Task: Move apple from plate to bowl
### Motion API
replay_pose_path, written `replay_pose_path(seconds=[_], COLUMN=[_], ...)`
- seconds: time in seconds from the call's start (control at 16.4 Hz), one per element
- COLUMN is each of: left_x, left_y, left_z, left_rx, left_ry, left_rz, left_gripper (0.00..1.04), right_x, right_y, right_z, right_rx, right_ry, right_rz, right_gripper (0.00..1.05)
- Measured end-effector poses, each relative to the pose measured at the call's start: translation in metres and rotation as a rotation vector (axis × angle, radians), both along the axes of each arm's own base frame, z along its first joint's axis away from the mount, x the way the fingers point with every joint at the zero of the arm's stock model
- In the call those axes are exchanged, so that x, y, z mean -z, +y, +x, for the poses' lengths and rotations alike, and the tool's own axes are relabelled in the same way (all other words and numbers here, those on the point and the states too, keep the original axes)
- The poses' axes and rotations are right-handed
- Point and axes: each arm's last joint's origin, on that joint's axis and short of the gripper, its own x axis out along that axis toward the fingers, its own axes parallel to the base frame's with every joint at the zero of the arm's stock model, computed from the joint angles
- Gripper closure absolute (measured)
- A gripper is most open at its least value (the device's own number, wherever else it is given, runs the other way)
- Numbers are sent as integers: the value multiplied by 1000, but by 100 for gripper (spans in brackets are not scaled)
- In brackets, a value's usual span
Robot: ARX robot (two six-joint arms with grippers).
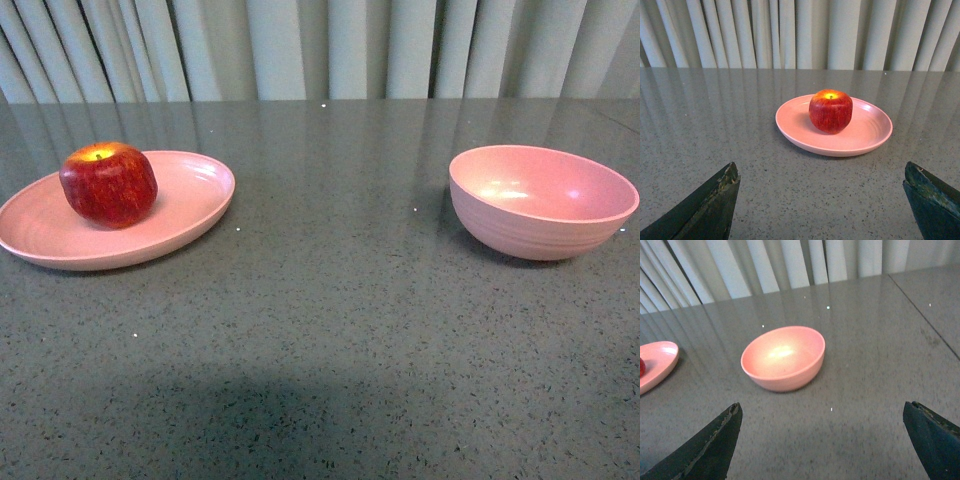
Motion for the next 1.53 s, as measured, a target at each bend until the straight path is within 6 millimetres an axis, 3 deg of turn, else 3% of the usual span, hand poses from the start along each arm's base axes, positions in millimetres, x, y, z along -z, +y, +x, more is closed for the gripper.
replay_pose_path(seconds=[0.24,0.37,0.49,0.67,0.8,1.1,1.47,1.53], left_x=[0,0,0,0,0,0,0,0], left_y=[0,0,0,0,0,0,0,0], left_z=[0,0,0,0,0,0,0,0], left_rx=[0,0,0,0,0,0,0,0], left_ry=[0,0,0,0,0,0,0,0], left_rz=[0,0,0,0,0,0,0,0], left_gripper=[7,7,7,7,7,7,7,7], right_x=[-18,-50,-60,-43,-24,3,19,22], right_y=[1,4,11,19,21,22,28,30], right_z=[16,52,105,176,209,237,248,248], right_rx=[-11,-27,-71,-60,-43,16,9,8], right_ry=[-34,-71,40,257,382,500,563,574], right_rz=[-23,-85,-134,-163,-155,-191,-186,-181], right_gripper=[7,7,7,7,7,7,7,15])
